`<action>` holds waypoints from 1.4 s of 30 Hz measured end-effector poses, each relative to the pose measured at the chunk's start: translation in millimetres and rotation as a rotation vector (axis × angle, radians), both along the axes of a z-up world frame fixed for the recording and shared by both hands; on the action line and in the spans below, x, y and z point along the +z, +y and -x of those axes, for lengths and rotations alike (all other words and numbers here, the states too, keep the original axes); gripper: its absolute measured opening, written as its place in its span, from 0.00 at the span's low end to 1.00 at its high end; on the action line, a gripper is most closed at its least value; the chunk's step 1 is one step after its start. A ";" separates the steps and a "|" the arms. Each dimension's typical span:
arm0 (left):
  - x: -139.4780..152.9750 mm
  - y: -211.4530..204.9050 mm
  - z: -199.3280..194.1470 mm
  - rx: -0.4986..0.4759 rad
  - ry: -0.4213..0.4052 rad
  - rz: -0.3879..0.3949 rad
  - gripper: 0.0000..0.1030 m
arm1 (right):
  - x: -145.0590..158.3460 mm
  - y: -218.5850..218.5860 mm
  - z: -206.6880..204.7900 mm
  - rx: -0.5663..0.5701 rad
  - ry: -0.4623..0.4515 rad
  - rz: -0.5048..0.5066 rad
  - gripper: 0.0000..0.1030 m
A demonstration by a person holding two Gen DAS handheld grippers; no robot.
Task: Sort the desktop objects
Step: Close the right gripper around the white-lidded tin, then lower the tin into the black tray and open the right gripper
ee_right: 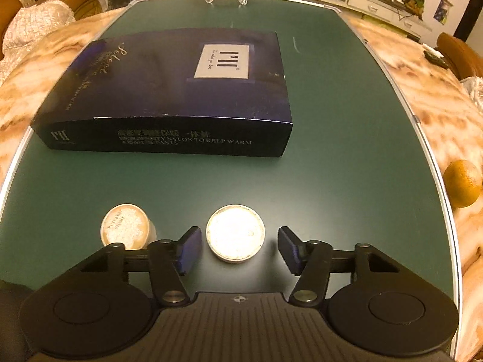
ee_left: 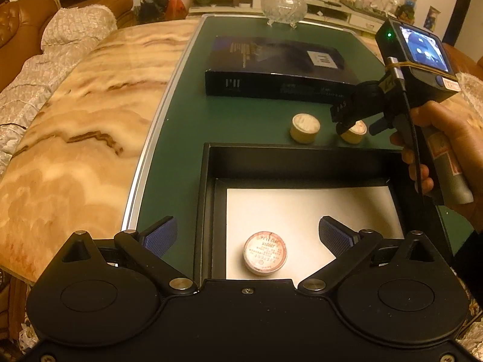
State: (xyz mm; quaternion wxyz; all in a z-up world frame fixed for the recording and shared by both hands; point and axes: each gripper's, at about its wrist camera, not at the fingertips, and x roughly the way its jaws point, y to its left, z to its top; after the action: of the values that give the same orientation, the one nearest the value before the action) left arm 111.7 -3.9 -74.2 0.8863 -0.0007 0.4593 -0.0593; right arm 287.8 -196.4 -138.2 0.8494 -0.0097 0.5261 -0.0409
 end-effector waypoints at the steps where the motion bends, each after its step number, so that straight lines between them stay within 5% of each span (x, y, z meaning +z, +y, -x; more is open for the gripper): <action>1: -0.2 0.3 0.1 0.001 0.001 -0.001 0.99 | -1.0 0.4 -0.1 -0.001 0.003 -0.001 0.51; 3: -0.4 1.4 0.3 0.005 0.003 -0.002 0.99 | -2.9 1.1 -0.4 -0.004 0.010 -0.004 0.43; 16: -3.4 4.2 3.3 0.018 0.015 -0.009 0.99 | 15.6 -0.7 15.5 -0.019 -0.034 -0.025 0.43; 28: 11.8 8.0 14.1 0.035 -0.009 0.019 0.99 | 78.6 -7.4 101.7 0.042 -0.090 -0.090 0.43; 42: 16.9 16.0 25.4 0.051 -0.009 0.039 1.00 | 30.9 -11.7 148.6 0.015 0.067 -0.080 0.43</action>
State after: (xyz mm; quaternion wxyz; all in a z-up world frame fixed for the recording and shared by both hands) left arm 86.3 12.1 -57.4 0.8894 -0.0294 0.4539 -0.0455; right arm 139.2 -208.0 -107.2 0.8313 0.0190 0.5554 -0.0129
